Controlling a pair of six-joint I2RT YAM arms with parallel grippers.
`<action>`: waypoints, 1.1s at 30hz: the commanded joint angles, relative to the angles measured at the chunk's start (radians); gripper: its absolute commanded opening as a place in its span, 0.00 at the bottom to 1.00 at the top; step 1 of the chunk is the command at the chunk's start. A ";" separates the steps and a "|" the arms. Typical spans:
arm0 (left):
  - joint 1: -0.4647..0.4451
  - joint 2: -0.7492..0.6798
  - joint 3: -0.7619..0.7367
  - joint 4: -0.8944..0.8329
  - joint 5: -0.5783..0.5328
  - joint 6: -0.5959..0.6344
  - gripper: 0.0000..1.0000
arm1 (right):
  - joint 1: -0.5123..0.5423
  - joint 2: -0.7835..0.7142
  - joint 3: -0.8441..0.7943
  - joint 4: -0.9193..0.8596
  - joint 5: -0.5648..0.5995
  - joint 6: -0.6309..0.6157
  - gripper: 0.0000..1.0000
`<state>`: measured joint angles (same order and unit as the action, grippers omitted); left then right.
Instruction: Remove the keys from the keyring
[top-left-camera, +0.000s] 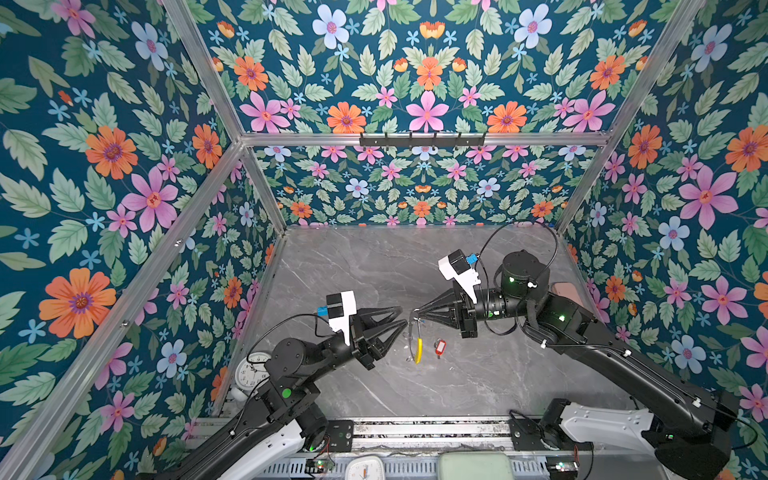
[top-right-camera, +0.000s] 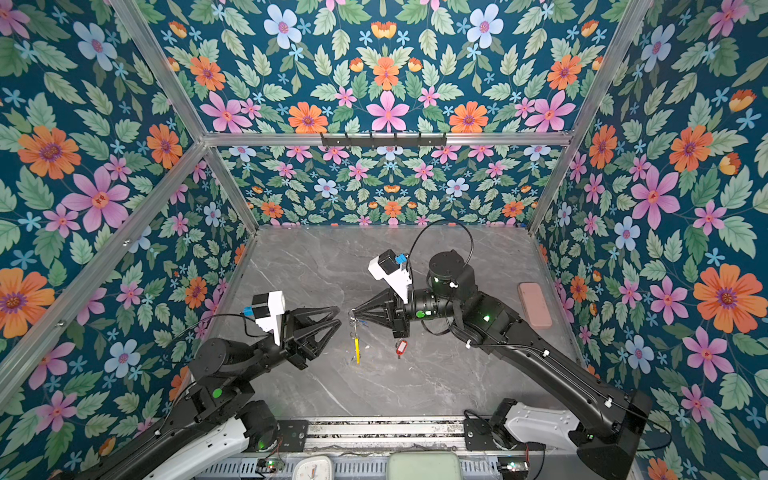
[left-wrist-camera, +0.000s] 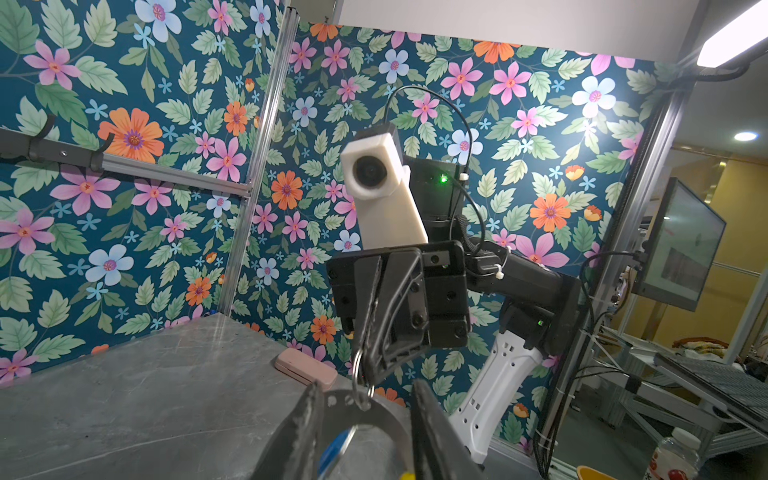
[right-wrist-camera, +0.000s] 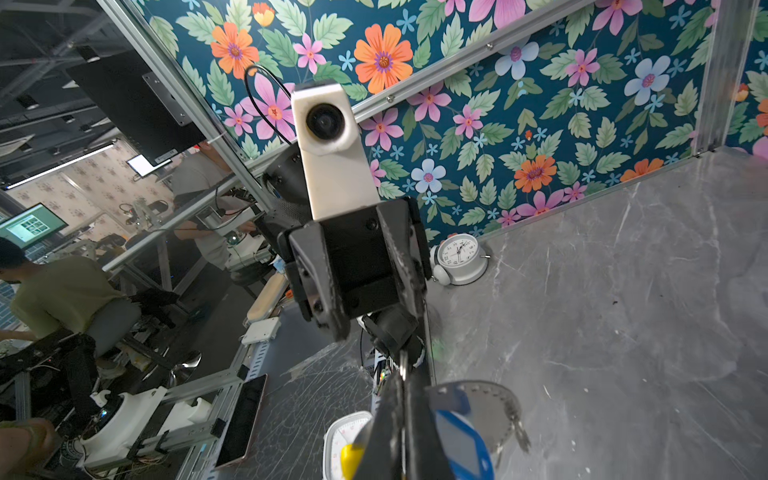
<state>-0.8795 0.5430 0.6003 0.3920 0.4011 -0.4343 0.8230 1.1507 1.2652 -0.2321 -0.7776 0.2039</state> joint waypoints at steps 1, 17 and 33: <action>0.000 0.026 0.060 -0.162 0.084 0.024 0.36 | -0.005 0.013 0.055 -0.199 0.011 -0.118 0.00; 0.000 0.201 0.288 -0.493 0.282 0.068 0.26 | -0.009 0.076 0.226 -0.519 -0.012 -0.337 0.00; 0.008 0.236 0.346 -0.578 0.275 0.115 0.22 | -0.008 0.092 0.257 -0.575 -0.021 -0.368 0.00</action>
<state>-0.8757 0.7856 0.9337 -0.1654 0.6804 -0.3401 0.8135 1.2480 1.5200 -0.8097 -0.7822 -0.1490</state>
